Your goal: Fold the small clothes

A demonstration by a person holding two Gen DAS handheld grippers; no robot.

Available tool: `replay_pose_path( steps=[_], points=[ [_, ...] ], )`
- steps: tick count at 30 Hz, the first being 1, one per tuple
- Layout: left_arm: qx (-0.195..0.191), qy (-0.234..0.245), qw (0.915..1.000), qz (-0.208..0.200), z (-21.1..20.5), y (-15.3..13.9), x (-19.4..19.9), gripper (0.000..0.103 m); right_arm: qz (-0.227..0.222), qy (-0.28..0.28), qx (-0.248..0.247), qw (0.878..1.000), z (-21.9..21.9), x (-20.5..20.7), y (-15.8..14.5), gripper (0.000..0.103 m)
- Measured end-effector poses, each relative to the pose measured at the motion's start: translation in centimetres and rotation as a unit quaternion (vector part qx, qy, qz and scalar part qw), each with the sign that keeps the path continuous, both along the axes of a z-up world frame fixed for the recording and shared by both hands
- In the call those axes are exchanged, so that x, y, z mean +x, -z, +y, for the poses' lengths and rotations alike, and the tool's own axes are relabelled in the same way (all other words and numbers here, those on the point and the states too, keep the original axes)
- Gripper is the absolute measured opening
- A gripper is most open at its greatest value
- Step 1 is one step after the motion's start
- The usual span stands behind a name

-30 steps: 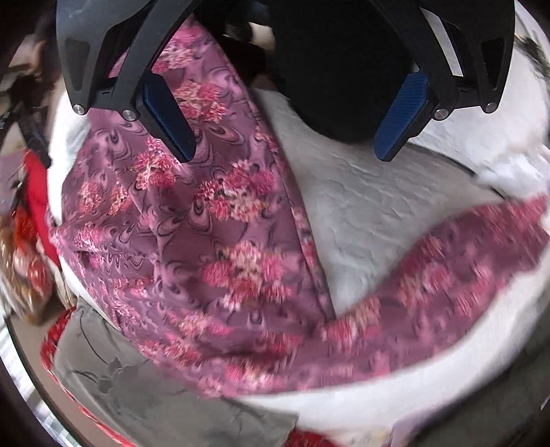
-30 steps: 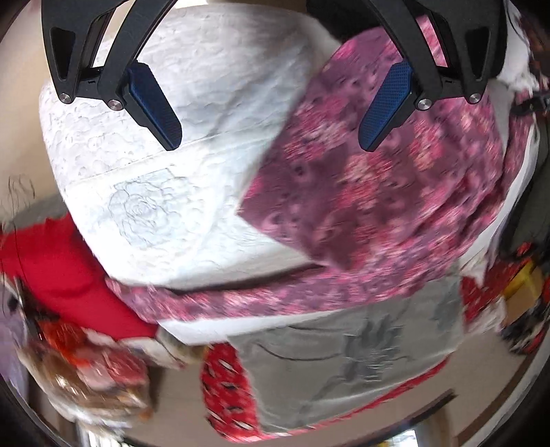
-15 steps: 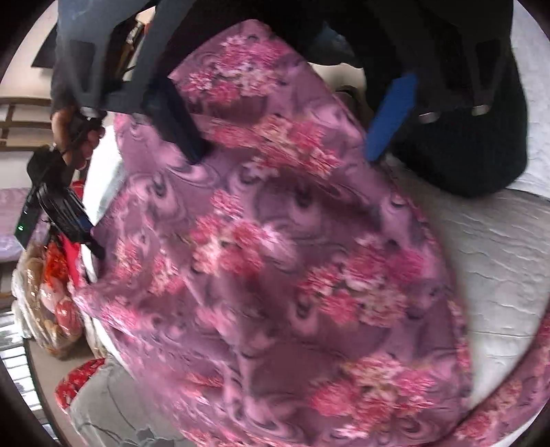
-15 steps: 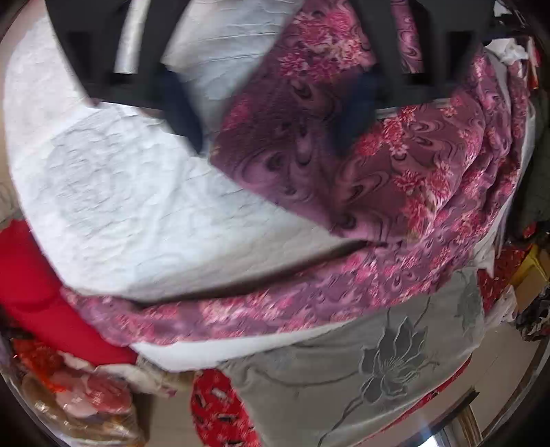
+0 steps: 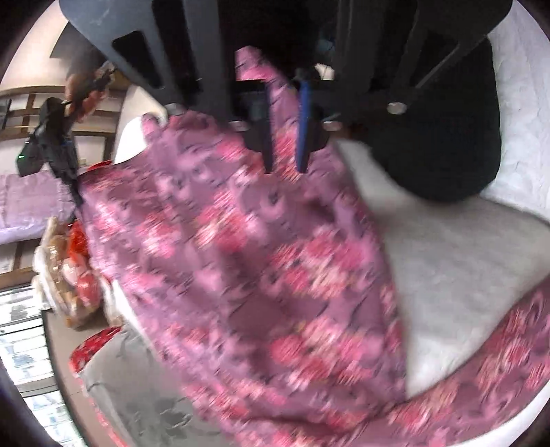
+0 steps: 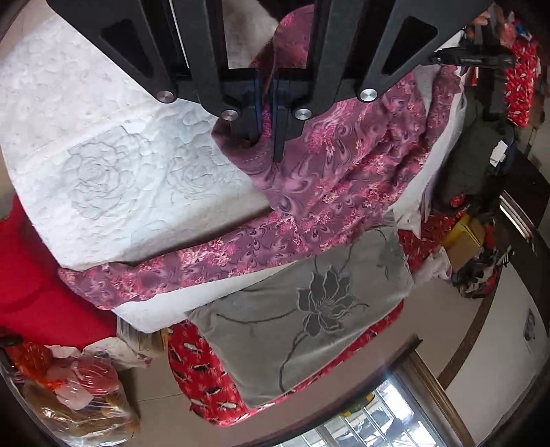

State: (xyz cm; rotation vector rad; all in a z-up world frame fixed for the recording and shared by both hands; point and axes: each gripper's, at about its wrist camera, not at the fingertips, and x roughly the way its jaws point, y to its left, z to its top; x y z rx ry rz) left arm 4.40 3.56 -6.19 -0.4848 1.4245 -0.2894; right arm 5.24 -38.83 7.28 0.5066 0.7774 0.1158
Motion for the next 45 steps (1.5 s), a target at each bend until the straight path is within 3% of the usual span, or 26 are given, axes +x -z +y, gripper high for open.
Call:
replay_pose_path(
  steps=[2, 5, 7, 9, 11, 13, 14, 15, 16, 19, 23, 26, 30, 32, 36, 39, 42, 45],
  points=[
    [0.016, -0.003, 0.9996, 0.023, -0.7, 1.1, -0.3, 0.054, 0.005, 0.005, -0.003, 1.000, -0.1, -0.3, 0.2, 0.003],
    [0.003, -0.002, 0.9978, 0.065, -1.5, 2.6, -0.6, 0.056, 0.024, 0.009, 0.003, 1.000, 0.0, -0.2, 1.5, 0.003],
    [-0.004, -0.004, 0.9969, 0.079, -1.6, 2.9, -0.6, 0.059, 0.034, 0.007, 0.009, 0.999, 0.2, -0.1, 2.4, 0.003],
    [-0.001, -0.002, 0.9961, 0.088, -2.0, 3.5, -0.7, 0.068, 0.038, 0.003, 0.014, 0.999, 0.3, 0.0, 3.0, 0.003],
    [-0.014, 0.000, 0.9950, 0.099, -1.8, 4.2, -1.4, 0.068, 0.041, 0.000, 0.017, 0.999, 0.4, 0.1, 3.4, 0.003],
    [-0.043, -0.006, 0.9932, 0.108, -1.8, 4.9, -1.7, 0.065, 0.043, -0.001, 0.022, 0.999, 0.4, 0.4, 3.7, 0.003],
    [-0.058, -0.008, 0.9925, 0.107, -1.9, 5.1, -1.7, 0.048, 0.044, -0.001, 0.024, 0.999, 0.5, 0.5, 3.8, 0.003],
    [-0.070, 0.000, 0.9922, 0.103, -2.2, 4.9, -1.6, 0.015, 0.043, -0.001, 0.027, 0.999, 0.5, 0.6, 3.9, 0.003],
    [-0.072, 0.011, 0.9926, 0.097, -2.1, 4.5, -1.6, 0.003, 0.041, -0.001, 0.030, 0.999, 0.5, 0.7, 3.9, 0.003],
    [-0.092, 0.006, 0.9946, 0.048, -1.1, 1.7, -1.3, 0.002, 0.030, -0.004, 0.039, 0.999, 0.6, 0.4, 3.1, 0.003],
    [-0.135, -0.025, 0.9904, -0.017, 2.6, -3.8, -0.7, 0.002, 0.004, -0.011, 0.055, 0.998, 0.4, -0.9, 0.7, 0.003],
    [-0.146, -0.044, 0.9876, -0.035, 6.3, -7.0, -1.0, 0.002, -0.018, -0.021, 0.068, 0.997, 0.4, -2.7, -1.7, 0.003],
    [-0.129, -0.054, 0.9894, -0.038, 9.4, -9.3, -1.1, 0.002, -0.034, -0.038, 0.073, 0.996, 1.0, -6.0, -4.4, 0.003],
    [-0.097, -0.048, 0.9938, -0.029, 10.4, -9.3, -1.9, 0.002, -0.030, -0.040, 0.080, 0.996, 1.1, -7.6, -4.7, 0.003],
    [-0.048, -0.032, 0.9978, 0.034, 9.3, -5.2, -3.3, 0.002, 0.015, -0.034, 0.077, 0.996, 1.2, -10.2, -2.6, 0.003],
    [-0.040, -0.035, 0.9956, 0.077, 9.8, -1.9, -4.7, 0.003, 0.089, -0.020, 0.059, 0.994, 1.1, -11.2, 1.9, 0.003],
    [-0.042, -0.039, 0.9960, 0.069, 11.0, -2.0, -4.9, 0.003, 0.177, -0.013, 0.059, 0.982, 1.0, -11.7, 7.0, 0.003],
    [-0.026, -0.044, 0.9986, 0.014, 12.9, -5.0, -4.0, 0.004, 0.222, -0.006, 0.053, 0.974, 1.2, -11.3, 8.7, 0.009]
  ],
)
